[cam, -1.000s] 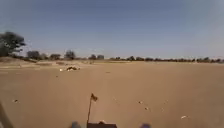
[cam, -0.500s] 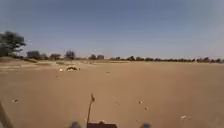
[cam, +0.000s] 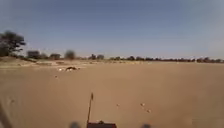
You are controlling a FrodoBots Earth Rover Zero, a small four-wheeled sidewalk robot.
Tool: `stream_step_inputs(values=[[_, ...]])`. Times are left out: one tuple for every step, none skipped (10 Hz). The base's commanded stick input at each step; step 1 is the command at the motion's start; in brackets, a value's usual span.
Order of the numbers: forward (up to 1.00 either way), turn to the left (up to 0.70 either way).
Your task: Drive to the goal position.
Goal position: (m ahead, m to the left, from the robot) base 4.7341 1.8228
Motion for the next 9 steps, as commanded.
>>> stream_step_inputs(values=[[0.50, 0.00], [0.50, 0.00], [0.50, 0.00], [0.50, 0.00], [0.50, 0.00], [0.50, 0.03], [0.50, 0.07], [0.50, 0.00], [0.50, 0.00]])
